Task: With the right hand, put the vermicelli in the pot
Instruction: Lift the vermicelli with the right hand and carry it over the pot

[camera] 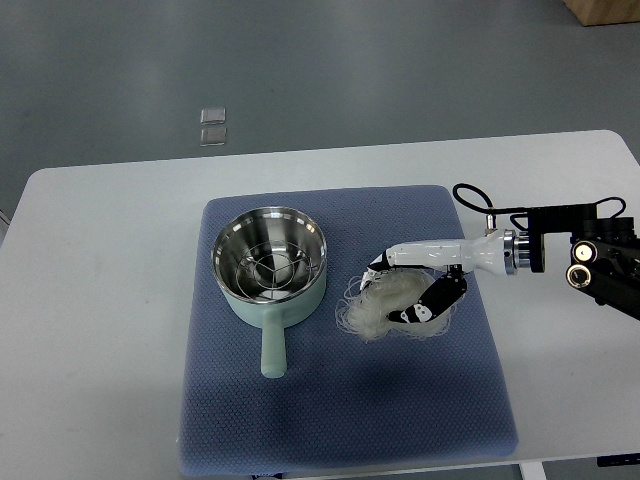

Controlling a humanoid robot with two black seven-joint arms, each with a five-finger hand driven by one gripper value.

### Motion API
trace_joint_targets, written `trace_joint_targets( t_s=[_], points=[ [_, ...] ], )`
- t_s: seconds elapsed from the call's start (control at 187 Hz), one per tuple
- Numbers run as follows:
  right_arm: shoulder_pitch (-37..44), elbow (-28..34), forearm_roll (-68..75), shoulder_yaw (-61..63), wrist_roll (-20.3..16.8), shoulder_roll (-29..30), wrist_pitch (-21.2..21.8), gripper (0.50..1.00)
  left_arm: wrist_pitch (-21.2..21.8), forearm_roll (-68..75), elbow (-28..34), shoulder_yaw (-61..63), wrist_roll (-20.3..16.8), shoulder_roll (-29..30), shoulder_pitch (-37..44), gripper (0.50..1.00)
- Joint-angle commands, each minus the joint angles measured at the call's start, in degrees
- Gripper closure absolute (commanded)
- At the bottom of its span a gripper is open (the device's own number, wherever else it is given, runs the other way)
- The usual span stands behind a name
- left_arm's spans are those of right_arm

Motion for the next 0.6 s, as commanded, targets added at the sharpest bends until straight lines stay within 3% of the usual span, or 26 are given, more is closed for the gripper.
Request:
trace_joint_targets(
  t_s=[0.0, 0.363, 0.593],
  points=[
    [0.9, 0.0, 0.8, 0.9, 0.0, -0.2, 0.3, 0.904, 0.0, 0.0, 0.0, 0.0, 0.0, 0.0, 0.0, 0.500],
    [11.1, -1.7, 4.8, 2.2, -0.2, -0.8, 2.2, 0.904, 0.0, 0.0, 0.0, 0.1, 0.0, 0.0, 0.0, 0.500],
    [18.1, -5.1, 5.2, 2.1, -0.3, 2.3, 3.1, 0.904, 0.0, 0.0, 0.0, 0.1, 0.0, 0.0, 0.0, 0.500]
  ],
)
